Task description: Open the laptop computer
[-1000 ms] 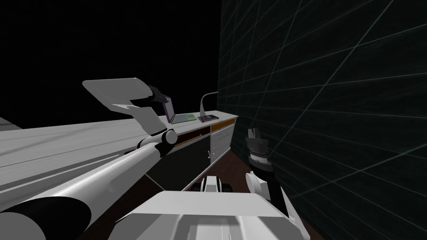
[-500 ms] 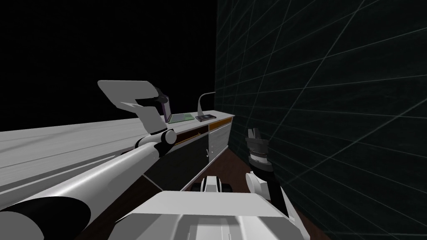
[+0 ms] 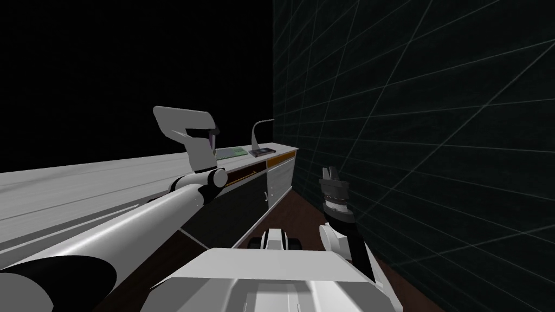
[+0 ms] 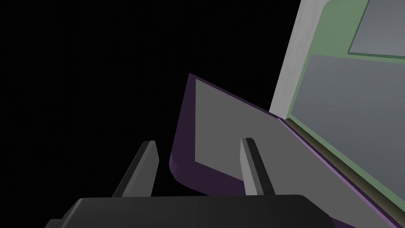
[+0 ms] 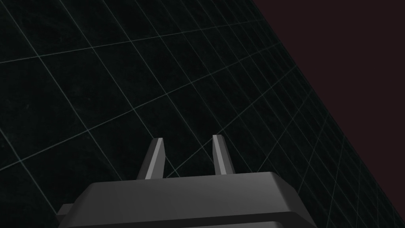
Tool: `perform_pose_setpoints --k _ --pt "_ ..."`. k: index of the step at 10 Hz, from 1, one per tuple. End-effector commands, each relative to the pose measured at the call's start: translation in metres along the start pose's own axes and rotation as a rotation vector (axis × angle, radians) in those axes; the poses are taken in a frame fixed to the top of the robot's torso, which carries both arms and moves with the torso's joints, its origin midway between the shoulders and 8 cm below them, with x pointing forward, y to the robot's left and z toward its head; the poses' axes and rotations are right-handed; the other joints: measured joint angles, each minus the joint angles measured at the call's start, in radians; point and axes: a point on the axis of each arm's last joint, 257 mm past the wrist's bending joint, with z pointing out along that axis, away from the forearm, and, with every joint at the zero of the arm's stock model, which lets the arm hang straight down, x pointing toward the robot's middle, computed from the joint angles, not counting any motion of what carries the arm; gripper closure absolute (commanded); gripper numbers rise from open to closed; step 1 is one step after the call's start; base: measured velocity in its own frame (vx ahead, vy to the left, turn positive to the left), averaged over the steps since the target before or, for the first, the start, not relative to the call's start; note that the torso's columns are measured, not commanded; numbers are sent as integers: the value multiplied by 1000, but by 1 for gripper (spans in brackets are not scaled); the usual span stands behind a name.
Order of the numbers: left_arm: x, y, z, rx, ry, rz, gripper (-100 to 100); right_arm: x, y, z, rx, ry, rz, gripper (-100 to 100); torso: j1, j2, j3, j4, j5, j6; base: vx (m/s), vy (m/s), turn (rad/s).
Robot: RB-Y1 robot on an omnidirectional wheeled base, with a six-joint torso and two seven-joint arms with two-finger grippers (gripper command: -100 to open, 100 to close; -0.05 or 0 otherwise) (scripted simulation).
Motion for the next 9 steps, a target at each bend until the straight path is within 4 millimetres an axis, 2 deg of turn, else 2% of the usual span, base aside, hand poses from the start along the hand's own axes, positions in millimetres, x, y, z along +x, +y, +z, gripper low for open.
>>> perform_pose_setpoints --k 1,2,3,4,9 --pt "0 5 10 -4 -31 69 100 0 0 0 0 0 0 0 -1 0 0 0 -1 0 -49 -5 -74" --pt "0 7 16 -2 -50 109 100 0 0 0 0 0 0 0 0 0 0 1 0 -2 -41 -11 -89" --pt "1 8 13 -8 -41 87 100 0 0 0 0 0 0 0 0 0 0 1 0 -1 -20 -6 -34" --pt "5 20 20 -20 -51 169 100 0 0 0 0 0 0 0 1 1 1 2 0 -2 9 -30 -12" --pt "13 50 35 -49 -70 363 100 0 0 0 0 0 0 0 -1 -1 0 0 0 1 17 -54 -7"
